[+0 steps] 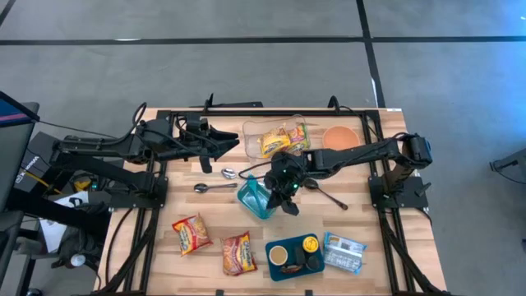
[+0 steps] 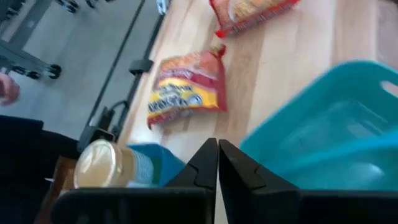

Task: Pick & Place Food Item
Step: Put the right black spoon into the green bin

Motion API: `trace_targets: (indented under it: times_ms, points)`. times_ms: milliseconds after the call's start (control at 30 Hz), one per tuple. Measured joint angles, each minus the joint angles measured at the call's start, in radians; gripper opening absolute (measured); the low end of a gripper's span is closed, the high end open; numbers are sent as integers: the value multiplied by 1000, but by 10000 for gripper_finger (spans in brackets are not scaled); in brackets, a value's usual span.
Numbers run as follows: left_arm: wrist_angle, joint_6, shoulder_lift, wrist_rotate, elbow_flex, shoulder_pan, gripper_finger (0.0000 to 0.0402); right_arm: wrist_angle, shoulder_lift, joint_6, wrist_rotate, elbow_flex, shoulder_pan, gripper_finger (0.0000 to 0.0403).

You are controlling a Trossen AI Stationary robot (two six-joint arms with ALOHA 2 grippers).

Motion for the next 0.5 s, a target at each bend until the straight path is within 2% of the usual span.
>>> trace_targets:
  times_ms: [100, 400, 500]
  points:
    - [0, 0, 0, 0, 0, 0, 123, -41, -19, -38, 20, 0, -17, 2]
    - [0, 0, 0, -1, 0, 0, 123, -204, -148, -78, 172, 0, -44, 1]
    - [0, 0, 0, -5, 0, 0, 123, -287, -186, -79, 251, 0, -45, 1]
